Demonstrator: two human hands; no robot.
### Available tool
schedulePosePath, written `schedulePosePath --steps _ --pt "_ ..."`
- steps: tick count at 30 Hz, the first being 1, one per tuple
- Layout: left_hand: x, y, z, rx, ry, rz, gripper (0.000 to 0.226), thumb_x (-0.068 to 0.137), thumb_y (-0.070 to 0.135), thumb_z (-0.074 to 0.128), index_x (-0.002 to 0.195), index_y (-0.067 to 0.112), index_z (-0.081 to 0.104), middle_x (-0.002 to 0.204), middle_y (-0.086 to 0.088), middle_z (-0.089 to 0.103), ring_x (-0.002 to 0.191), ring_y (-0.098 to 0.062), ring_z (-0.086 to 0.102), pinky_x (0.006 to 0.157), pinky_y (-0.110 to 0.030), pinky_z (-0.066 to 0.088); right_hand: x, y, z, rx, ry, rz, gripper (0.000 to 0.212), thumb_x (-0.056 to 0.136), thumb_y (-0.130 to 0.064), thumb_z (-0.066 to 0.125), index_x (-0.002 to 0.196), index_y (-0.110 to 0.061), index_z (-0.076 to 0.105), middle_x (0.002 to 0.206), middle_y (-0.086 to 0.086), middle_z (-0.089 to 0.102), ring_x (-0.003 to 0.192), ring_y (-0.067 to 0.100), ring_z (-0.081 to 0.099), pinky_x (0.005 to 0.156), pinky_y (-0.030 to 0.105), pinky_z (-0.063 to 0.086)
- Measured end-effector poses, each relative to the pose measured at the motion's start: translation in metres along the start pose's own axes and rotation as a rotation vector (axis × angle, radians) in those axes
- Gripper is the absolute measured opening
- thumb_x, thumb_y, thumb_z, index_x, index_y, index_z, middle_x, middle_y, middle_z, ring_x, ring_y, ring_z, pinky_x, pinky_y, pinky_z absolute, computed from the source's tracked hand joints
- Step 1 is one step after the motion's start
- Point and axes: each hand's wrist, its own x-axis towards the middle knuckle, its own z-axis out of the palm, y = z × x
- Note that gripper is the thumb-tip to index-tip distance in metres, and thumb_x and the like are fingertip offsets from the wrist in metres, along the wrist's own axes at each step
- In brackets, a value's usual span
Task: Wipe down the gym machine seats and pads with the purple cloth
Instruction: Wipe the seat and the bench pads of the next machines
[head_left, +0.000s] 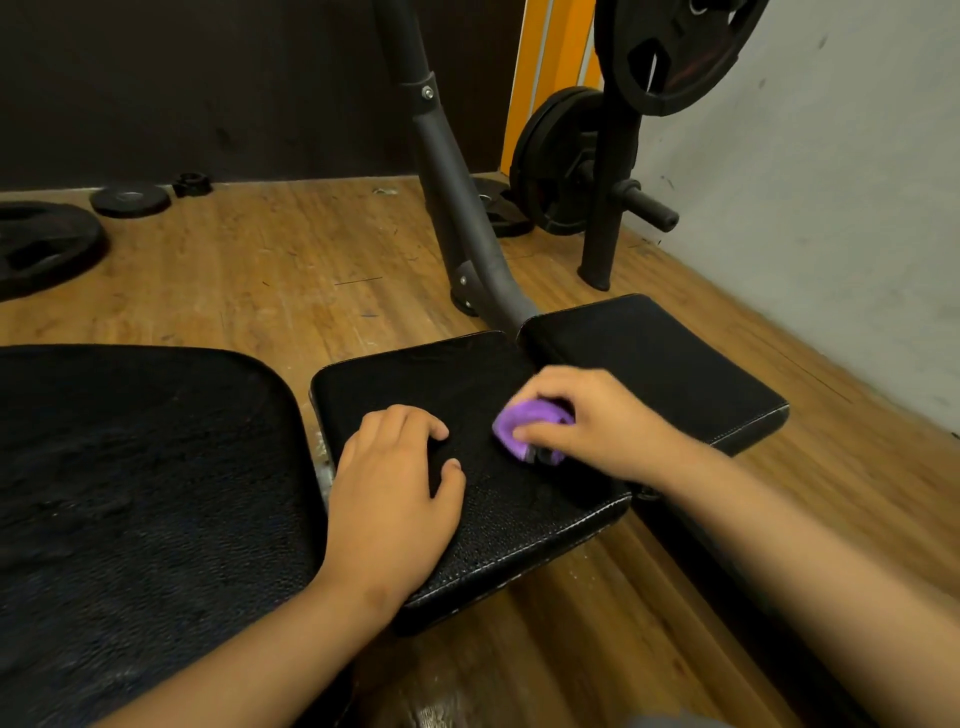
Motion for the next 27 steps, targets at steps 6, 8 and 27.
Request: schedulePosePath --steps 6,8,27 --pt "-0.001 0.003 -0.002 -0.008 0.009 -0.009 0.020 0.088 0.029 0.060 0.108 0.023 0.058 0.111 0.010 0.056 0.112 -0.007 0.045 0.094 -0.021 0.030 0.004 0.021 -0.016 -0.144 0.218 0.175 0.005 0.089 -0.020 0.066 0.093 -0.023 0.064 0.098 -0.003 0.058 0.073 0.008 0.062 0.062 0.011 0.047" --pt "-0.001 0.004 -0.003 -0.021 0.017 -0.009 0.021 0.089 0.029 0.060 0.109 0.024 0.058 0.112 0.010 0.056 0.113 -0.006 0.045 0.094 -0.020 0.028 0.012 0.023 -0.010 -0.129 0.280 0.213 0.005 0.089 -0.019 0.066 0.093 -0.021 0.065 0.100 0.000 0.058 0.070 0.010 0.063 0.061 0.015 0.051" --pt "0.002 -0.002 0.001 -0.006 0.080 -0.221 0.059 0.087 0.035 0.061 0.137 0.011 0.042 0.144 -0.004 0.037 0.140 -0.018 0.025 0.117 -0.034 0.023 0.114 -0.056 0.054 -0.097 0.095 -0.145 0.013 0.089 -0.021 0.066 0.099 -0.013 0.067 0.095 -0.001 0.062 0.079 0.009 0.062 0.070 0.020 0.052"
